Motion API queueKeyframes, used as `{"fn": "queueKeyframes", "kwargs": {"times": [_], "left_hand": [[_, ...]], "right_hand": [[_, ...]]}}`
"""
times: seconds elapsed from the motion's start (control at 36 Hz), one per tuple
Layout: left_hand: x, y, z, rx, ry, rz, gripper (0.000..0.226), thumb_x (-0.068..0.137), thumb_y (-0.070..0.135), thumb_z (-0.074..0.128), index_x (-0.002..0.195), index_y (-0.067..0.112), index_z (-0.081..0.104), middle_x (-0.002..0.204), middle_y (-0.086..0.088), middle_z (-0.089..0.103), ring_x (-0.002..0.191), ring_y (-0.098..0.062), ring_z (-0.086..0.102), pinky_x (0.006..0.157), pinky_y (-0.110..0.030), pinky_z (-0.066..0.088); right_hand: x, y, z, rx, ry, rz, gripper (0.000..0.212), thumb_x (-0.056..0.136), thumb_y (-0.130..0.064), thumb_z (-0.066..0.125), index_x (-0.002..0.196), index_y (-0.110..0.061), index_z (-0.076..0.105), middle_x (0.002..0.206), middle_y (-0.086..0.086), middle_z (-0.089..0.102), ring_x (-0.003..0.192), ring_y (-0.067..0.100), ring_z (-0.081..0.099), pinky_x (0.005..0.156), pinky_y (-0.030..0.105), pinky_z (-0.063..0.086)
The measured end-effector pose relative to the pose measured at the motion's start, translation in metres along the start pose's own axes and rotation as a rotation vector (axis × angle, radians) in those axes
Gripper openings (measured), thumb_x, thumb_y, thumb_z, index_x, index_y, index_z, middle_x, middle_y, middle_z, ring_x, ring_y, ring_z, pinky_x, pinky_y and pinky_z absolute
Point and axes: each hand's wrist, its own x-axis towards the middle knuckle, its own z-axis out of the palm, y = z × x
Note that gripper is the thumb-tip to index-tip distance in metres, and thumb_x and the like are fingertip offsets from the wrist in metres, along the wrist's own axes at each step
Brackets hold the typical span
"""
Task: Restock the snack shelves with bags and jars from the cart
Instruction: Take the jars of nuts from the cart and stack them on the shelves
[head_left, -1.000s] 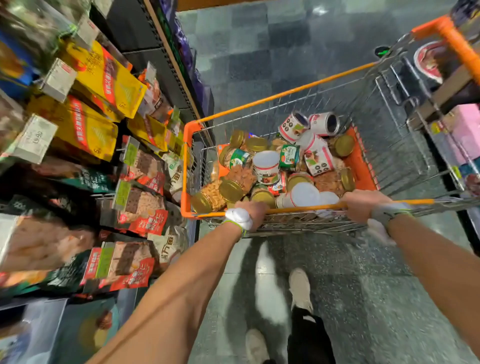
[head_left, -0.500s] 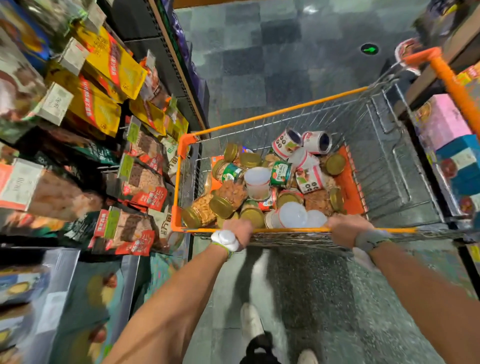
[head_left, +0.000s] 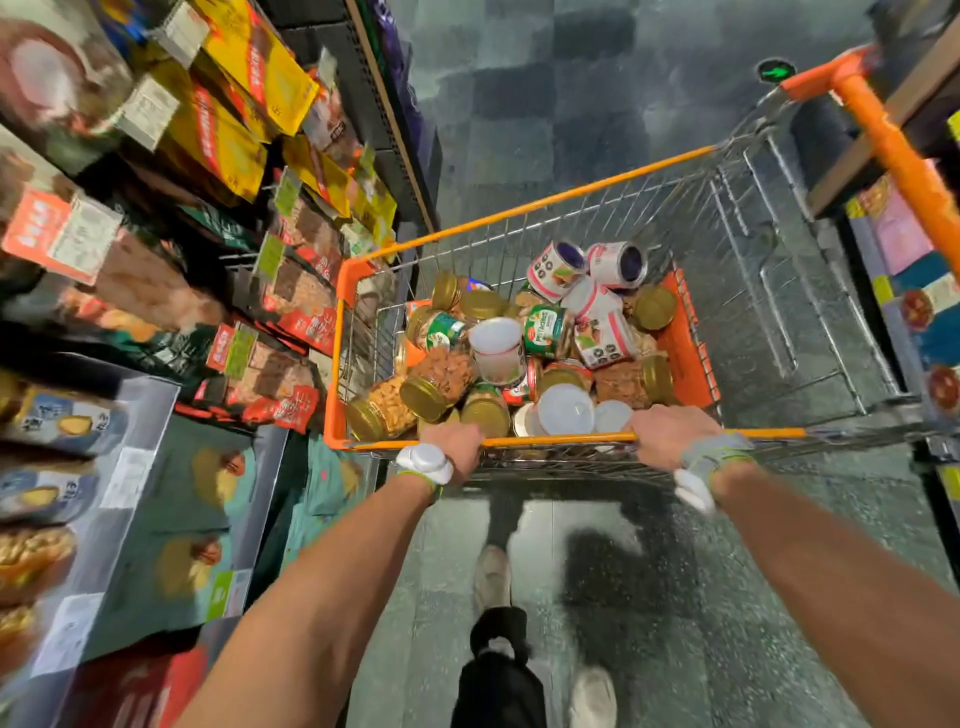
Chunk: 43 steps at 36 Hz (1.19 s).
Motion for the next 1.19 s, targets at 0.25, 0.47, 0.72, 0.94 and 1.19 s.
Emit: {"fn": "queueKeyframes", "kwargs": {"times": [0.25, 0.47, 0.72, 0.94, 1.19], "left_hand": [[-0.029, 0.004, 0.025, -0.026, 0.057, -0.055, 0.023, 0.099, 0.015, 0.049, 0.118, 0.011, 0.061, 0.117, -0.014, 0.066, 0.108, -0.033, 0.064, 0.076, -0.033, 0.039], [-0.034, 0.005, 0.023, -0.011, 0.024, -0.034, 0.023, 0.100, 0.014, 0.049, 0.116, 0.013, 0.066, 0.119, -0.011, 0.067, 0.111, -0.032, 0.064, 0.086, -0.039, 0.044], [-0.025, -0.003, 0.016, -0.001, 0.012, 0.033, 0.017, 0.094, 0.010, 0.055, 0.102, 0.016, 0.069, 0.104, -0.003, 0.072, 0.094, -0.027, 0.070, 0.081, -0.033, 0.042], [-0.025, 0.003, -0.002, -0.013, -0.053, 0.116, 0.043, 0.091, 0.008, 0.055, 0.133, 0.020, 0.053, 0.130, -0.009, 0.060, 0.116, -0.032, 0.061, 0.093, -0.049, 0.047], [-0.034, -0.010, -0.025, -0.358, 0.004, 0.010, 0.060, 0.099, 0.031, 0.051, 0.151, 0.014, 0.025, 0.152, -0.015, 0.027, 0.142, -0.034, 0.028, 0.112, -0.048, 0.033]], "right_hand": [[-0.028, -0.018, 0.026, 0.044, -0.004, -0.019, 0.024, 0.090, -0.026, 0.048, 0.107, -0.028, 0.066, 0.089, -0.002, 0.063, 0.088, 0.026, 0.066, 0.070, 0.034, 0.050], [-0.032, -0.019, 0.041, 0.069, -0.009, 0.009, 0.027, 0.083, -0.021, 0.047, 0.101, -0.029, 0.065, 0.090, -0.002, 0.066, 0.088, 0.025, 0.066, 0.068, 0.034, 0.048], [-0.027, -0.023, 0.033, 0.057, -0.019, 0.048, 0.036, 0.088, -0.025, 0.046, 0.120, -0.032, 0.062, 0.113, 0.003, 0.068, 0.105, 0.027, 0.066, 0.080, 0.037, 0.051], [-0.029, -0.024, 0.011, 0.093, -0.098, 0.109, 0.048, 0.085, -0.013, 0.048, 0.118, -0.045, 0.062, 0.125, 0.001, 0.052, 0.125, 0.027, 0.038, 0.101, 0.046, 0.036], [-0.004, -0.055, -0.044, 0.579, 0.019, 0.146, 0.043, 0.089, -0.007, 0.054, 0.126, -0.029, 0.058, 0.138, 0.003, 0.057, 0.119, 0.022, 0.055, 0.101, 0.032, 0.044]]}}
